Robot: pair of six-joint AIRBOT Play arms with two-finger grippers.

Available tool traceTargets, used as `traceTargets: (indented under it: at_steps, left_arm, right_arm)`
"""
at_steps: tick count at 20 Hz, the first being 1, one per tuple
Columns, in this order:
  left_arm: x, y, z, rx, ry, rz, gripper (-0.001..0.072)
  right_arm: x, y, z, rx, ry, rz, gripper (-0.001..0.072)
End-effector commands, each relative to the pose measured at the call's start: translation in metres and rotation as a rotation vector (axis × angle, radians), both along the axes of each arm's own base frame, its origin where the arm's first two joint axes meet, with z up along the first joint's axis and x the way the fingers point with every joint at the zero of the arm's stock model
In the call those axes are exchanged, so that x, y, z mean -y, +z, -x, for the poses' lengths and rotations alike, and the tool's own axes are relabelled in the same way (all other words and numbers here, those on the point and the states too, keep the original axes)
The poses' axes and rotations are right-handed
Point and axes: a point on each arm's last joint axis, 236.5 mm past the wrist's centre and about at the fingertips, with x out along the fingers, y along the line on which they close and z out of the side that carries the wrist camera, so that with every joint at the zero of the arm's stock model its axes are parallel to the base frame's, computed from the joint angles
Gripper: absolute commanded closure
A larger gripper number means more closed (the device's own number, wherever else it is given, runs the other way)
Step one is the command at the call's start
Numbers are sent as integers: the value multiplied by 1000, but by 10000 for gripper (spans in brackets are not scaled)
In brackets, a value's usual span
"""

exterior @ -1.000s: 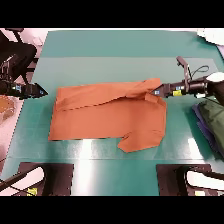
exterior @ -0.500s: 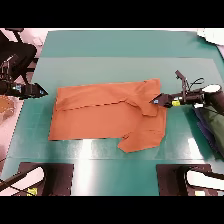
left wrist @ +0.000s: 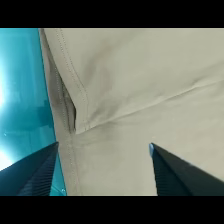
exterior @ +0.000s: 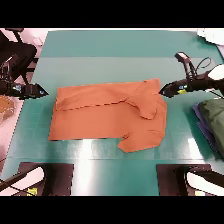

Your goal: Fold the shirts.

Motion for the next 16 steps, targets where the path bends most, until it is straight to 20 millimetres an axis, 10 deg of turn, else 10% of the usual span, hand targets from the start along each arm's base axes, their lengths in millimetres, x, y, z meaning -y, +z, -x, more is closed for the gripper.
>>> traceTargets:
  at_steps: [1,4,6,9,16]
  left_arm:
    - [0,0,0,-1,-1,1,41]
    - [6,-4,13,-50,-32,12,45]
    - [3,-11,27,-112,-48,-7,262]
    - [-13,-24,45,-213,-9,-68,687]
    - [-2,-61,138,-568,-41,-43,688]
  right_arm:
    - [-24,10,15,62,148,138,464]
    - [-32,-13,26,-26,118,140,358]
    - [-17,-29,28,-113,9,111,153]
    - [5,-44,54,-290,-110,-18,153]
    - [59,-44,121,-371,-344,-151,153]
